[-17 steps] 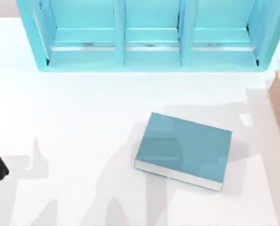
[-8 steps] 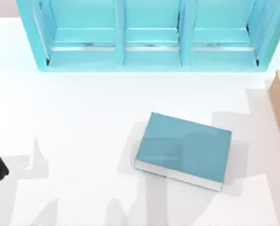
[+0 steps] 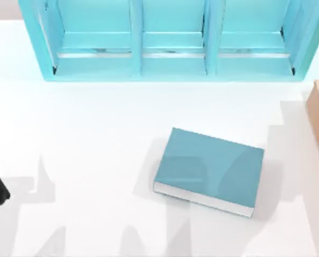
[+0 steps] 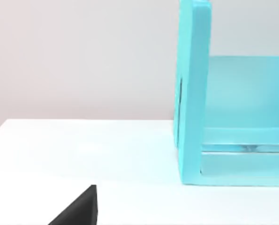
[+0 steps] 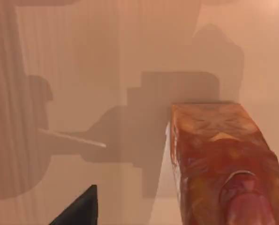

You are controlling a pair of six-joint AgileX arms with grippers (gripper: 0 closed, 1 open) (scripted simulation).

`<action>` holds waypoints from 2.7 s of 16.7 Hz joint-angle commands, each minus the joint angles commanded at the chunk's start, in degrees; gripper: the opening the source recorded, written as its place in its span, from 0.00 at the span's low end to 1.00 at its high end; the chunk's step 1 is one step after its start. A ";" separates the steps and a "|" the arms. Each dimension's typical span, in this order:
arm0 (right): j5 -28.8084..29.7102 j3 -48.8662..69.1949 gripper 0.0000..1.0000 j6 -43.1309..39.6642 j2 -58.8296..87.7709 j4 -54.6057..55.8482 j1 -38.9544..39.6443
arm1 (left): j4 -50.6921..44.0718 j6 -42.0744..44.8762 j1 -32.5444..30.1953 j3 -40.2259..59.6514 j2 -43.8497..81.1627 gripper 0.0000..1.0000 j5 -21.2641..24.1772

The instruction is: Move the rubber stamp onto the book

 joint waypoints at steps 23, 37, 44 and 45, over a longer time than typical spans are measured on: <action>0.05 -7.90 0.02 0.05 3.34 11.22 0.01 | 0.00 0.00 0.00 0.00 0.00 1.00 0.00; 0.47 -1.79 0.00 2.92 -2.66 8.49 2.82 | 0.00 0.00 0.00 0.00 0.00 1.00 0.00; 0.56 16.98 0.00 17.69 -9.31 -12.31 17.39 | 0.00 0.00 0.00 0.00 0.00 1.00 0.00; 0.47 17.91 0.00 19.86 -8.39 -15.33 19.59 | 0.00 0.00 0.00 0.00 0.00 1.00 0.00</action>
